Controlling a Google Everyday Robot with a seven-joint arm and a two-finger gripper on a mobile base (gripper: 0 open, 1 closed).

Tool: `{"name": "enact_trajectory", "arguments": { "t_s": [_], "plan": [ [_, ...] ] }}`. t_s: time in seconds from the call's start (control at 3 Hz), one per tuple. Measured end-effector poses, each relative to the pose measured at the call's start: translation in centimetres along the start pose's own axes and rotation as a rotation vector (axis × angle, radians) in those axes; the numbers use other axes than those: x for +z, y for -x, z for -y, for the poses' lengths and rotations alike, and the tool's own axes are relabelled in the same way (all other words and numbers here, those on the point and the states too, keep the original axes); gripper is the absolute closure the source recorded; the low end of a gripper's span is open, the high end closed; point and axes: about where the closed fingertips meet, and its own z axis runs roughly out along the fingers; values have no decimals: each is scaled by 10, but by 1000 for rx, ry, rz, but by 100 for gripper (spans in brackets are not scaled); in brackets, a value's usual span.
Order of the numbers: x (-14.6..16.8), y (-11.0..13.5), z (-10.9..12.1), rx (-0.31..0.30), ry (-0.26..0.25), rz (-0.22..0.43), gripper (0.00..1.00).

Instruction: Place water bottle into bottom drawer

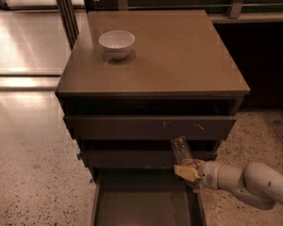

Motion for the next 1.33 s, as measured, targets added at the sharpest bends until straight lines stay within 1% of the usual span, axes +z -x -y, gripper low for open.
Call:
{"name": "enact_trajectory", "arguments": {
  "t_s": [0.33,0.67,1.0,1.33],
  "plan": [
    [3,-12,7,22,1,-8,100],
    [6,-18,0,34,26,-21,100],
    [16,-66,12,147,13,-43,100],
    [36,-134,33,289,-23,-84,100]
  ]
}}
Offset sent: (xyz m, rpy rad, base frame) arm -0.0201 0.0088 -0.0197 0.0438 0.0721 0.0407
